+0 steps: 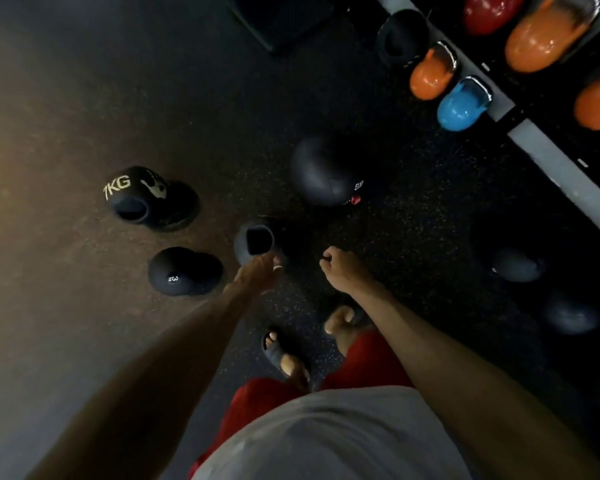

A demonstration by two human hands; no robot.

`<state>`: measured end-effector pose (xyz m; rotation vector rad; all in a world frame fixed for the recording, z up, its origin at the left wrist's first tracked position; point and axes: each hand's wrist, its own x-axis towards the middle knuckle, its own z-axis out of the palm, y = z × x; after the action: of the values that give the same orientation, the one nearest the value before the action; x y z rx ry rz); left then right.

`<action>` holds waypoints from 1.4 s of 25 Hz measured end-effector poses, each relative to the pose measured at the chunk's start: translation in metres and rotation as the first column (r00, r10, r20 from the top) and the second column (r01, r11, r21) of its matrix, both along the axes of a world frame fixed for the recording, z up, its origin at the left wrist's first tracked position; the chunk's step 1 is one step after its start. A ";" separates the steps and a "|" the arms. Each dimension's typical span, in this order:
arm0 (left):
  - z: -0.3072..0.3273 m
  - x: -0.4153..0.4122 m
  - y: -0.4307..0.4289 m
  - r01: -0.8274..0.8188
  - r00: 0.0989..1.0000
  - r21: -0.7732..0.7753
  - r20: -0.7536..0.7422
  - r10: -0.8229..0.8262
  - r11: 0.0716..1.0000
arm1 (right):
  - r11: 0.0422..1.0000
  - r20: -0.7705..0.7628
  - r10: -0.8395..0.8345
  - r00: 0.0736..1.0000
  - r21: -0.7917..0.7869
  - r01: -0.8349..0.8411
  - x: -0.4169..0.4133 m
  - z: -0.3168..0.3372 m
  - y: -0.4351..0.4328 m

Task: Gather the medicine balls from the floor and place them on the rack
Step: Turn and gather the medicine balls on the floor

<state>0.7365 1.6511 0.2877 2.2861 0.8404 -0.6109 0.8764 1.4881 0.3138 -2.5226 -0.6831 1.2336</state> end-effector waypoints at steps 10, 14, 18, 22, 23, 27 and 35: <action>-0.033 0.130 0.069 0.105 0.993 -0.031 -0.052 -0.106 0.994 | 0.982 -0.006 -0.184 0.983 0.034 0.184 0.080 -0.060 0.068; -0.084 0.195 0.089 0.106 0.990 -0.060 -0.087 -0.111 0.993 | 0.971 -0.035 -0.237 0.971 -0.002 0.237 0.147 -0.112 0.080; -0.159 0.250 0.114 0.112 0.985 -0.078 -0.123 -0.121 0.991 | 0.961 0.023 -0.276 0.961 -0.007 0.276 0.203 -0.194 0.092; -0.258 0.307 0.142 0.088 0.991 -0.046 -0.097 -0.092 0.995 | 0.948 0.084 -0.317 0.945 0.022 0.316 0.255 -0.288 0.121; -0.282 0.320 0.149 0.080 0.993 -0.036 -0.081 -0.083 0.996 | 0.943 0.101 -0.333 0.938 0.041 0.330 0.268 -0.311 0.129; -0.350 0.363 0.177 0.066 0.997 0.005 -0.036 -0.065 0.998 | 0.942 0.230 -0.336 0.913 0.075 0.328 0.312 -0.379 0.163; -0.436 0.422 0.227 -0.294 0.952 -0.097 0.058 0.300 0.951 | 0.919 0.325 -0.393 0.860 0.159 0.360 0.353 -0.459 0.223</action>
<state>1.1589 1.8780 -0.1487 2.0366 1.0754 -0.4174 1.2295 1.7106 -0.1453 -2.6512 -0.2752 0.6093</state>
